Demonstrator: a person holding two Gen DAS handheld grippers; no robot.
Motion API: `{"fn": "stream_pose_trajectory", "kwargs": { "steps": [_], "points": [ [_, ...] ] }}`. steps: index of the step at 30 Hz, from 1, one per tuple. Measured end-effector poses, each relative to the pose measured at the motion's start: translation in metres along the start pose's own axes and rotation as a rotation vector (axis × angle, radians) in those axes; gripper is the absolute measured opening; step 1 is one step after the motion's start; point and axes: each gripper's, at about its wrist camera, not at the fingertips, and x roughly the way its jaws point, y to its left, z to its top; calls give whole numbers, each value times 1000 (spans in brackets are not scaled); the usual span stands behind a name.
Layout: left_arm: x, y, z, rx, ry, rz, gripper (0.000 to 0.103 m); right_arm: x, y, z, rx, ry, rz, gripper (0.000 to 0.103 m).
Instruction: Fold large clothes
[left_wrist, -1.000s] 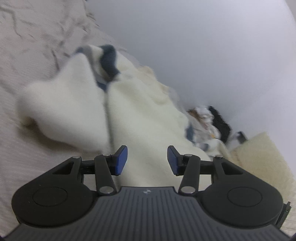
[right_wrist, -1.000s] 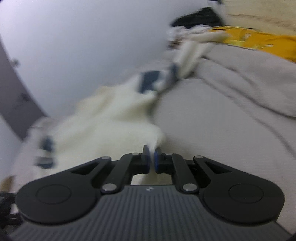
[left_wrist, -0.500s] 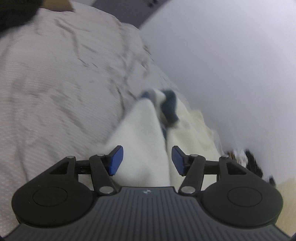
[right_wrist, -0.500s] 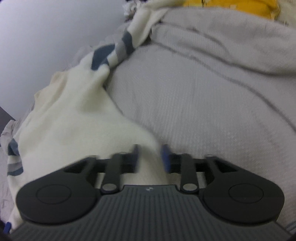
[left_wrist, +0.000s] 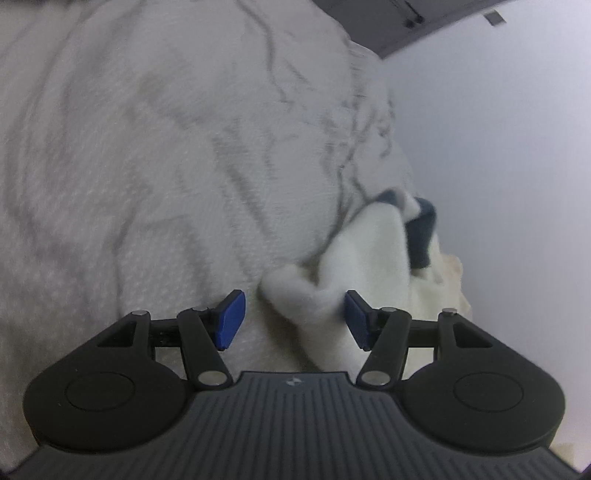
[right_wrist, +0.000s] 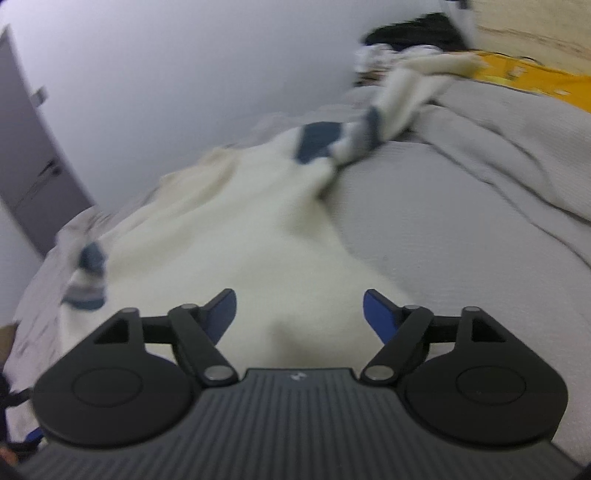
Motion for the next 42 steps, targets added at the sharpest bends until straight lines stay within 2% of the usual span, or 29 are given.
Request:
{"fn": "stream_pose_trajectory", "kwargs": {
  "steps": [3, 8, 11, 14, 16, 19, 24, 27, 30, 33, 37, 42],
  "points": [
    [-4, 2, -6, 5, -5, -29, 62, 3, 6, -4, -13, 23, 32, 82],
    [-8, -8, -18, 78, 24, -101, 34, 6, 9, -9, -10, 68, 40, 82],
    [-3, -21, -25, 152, 29, -107, 32, 8, 10, -11, -12, 75, 29, 82],
    [4, -33, -24, 201, -20, -84, 30, 9, 11, -14, -13, 84, 30, 82],
    [12, -45, -19, 248, -48, -87, 30, 12, 13, -15, -22, 89, 31, 82],
    [38, -68, -7, 342, -35, -98, 30, 18, 16, -15, -33, 91, 35, 84],
    [85, -90, 1, 447, -30, -59, 30, 38, 25, -18, -64, 145, 64, 85],
    [117, -95, 2, 472, 19, -43, 31, 51, 30, -21, -98, 161, 68, 86],
    [129, -94, -1, 494, -3, -47, 33, 66, 31, -22, -116, 187, 63, 87],
    [128, -91, 2, 467, -2, -71, 36, 76, 29, -23, -122, 202, 61, 87],
    [112, -85, 14, 360, 9, -130, 50, 77, 33, -25, -151, 193, 50, 87],
    [82, -82, 13, 314, -5, -188, 57, 73, 31, -25, -126, 187, 65, 87]
  ]
}}
